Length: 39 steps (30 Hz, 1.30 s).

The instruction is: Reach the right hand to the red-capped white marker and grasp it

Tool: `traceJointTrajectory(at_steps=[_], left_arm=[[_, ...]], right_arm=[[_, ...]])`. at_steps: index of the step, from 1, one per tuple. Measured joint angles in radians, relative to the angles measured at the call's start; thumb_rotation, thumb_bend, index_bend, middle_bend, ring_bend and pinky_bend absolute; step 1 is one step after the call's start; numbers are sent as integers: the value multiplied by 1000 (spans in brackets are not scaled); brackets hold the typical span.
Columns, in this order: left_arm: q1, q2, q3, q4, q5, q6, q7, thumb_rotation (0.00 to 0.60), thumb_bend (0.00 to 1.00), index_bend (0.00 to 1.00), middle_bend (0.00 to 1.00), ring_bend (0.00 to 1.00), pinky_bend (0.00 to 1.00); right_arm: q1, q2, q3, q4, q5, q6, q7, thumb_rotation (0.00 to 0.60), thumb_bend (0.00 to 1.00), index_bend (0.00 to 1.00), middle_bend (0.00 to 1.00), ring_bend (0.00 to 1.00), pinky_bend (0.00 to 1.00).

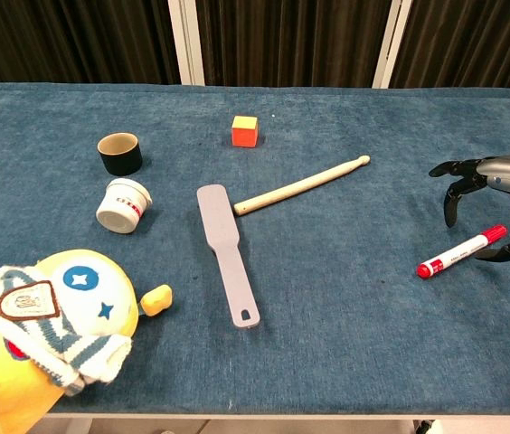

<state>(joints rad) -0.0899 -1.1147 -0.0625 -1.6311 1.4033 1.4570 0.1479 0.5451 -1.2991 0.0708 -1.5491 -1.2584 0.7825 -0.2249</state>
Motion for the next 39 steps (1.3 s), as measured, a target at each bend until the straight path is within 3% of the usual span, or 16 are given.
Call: traceJointTrajectory(at_steps=[11, 24, 30, 39], left_arm=[[0, 1, -2, -1, -7, -1, 3, 600, 344, 81, 0, 21, 165], [-1, 4, 1, -4, -9, -8, 7, 600, 344, 81, 0, 21, 165], [0, 5, -1, -6, -15, -8, 3, 600, 344, 81, 0, 21, 165], [1, 5, -2, -9, -17, -7, 1, 600, 344, 81, 0, 21, 165]], right_arm=[[19, -22, -15, 37, 12, -10, 21, 600, 404, 549, 45, 83, 61], [49, -59, -30, 82, 22, -33, 31, 600, 429, 561, 45, 83, 63], [51, -66, -30, 88, 11, -28, 60, 600, 552, 659, 45, 85, 74], [58, -7, 26, 37, -36, 41, 152, 600, 589, 670, 45, 86, 80]])
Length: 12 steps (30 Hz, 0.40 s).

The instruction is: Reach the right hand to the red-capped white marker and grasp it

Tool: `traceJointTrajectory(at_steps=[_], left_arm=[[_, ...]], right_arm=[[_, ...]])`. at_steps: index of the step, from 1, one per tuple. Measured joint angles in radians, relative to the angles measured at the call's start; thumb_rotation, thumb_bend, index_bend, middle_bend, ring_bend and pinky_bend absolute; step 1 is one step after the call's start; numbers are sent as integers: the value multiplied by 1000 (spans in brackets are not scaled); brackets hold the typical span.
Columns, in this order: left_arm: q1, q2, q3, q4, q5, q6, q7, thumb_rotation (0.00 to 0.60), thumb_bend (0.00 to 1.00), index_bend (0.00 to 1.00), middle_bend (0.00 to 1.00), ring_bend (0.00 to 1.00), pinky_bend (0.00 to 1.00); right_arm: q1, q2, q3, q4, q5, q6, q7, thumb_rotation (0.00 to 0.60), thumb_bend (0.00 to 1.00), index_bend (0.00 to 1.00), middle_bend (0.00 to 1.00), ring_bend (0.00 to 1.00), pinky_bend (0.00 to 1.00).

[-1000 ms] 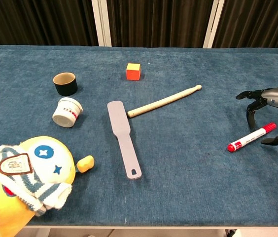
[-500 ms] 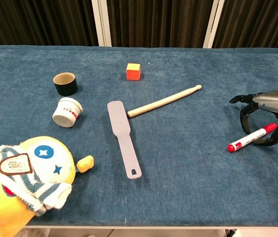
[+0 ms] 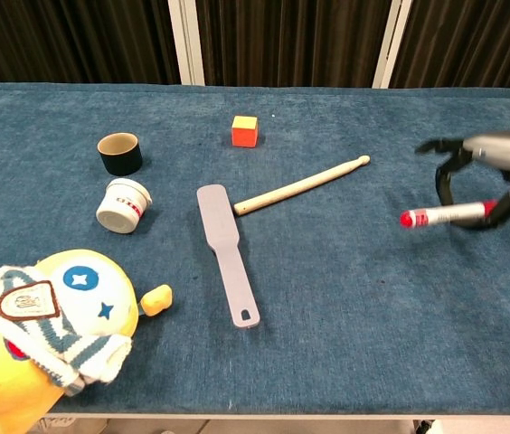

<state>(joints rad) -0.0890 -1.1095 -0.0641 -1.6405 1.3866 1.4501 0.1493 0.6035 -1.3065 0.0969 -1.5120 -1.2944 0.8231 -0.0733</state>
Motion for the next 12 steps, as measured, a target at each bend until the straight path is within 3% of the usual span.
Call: traceJointTrajectory(at_steps=[12], left_arm=[[2, 0, 0, -2, -1, 4, 5, 600, 344, 81, 0, 21, 165]], right_arm=[[70, 124, 172, -164, 65, 97, -48, 600, 589, 667, 45, 102, 92]])
